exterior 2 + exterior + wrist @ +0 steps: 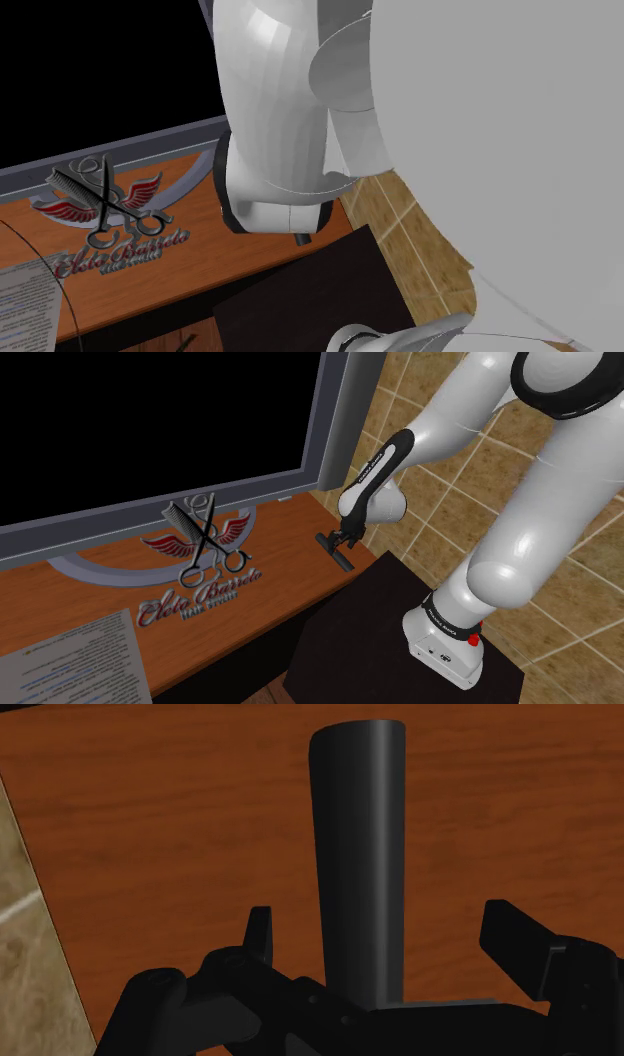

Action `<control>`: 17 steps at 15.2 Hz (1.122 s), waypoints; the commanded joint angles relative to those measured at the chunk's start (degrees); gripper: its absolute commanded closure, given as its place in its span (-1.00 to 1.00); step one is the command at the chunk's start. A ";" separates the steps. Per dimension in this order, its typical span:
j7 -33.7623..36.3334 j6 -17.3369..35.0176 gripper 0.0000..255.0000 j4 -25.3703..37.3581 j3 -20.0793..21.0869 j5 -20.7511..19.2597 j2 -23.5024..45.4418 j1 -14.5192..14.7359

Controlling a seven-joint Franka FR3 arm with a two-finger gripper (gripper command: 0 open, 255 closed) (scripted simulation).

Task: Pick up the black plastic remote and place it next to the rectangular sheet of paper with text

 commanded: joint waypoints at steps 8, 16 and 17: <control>-4.11 3.26 -1.00 1.28 3.71 5.08 4.46 -2.51; -3.86 3.02 1.00 1.39 3.38 4.73 4.35 -2.31; -3.86 3.05 1.00 1.33 3.42 4.77 4.32 -2.32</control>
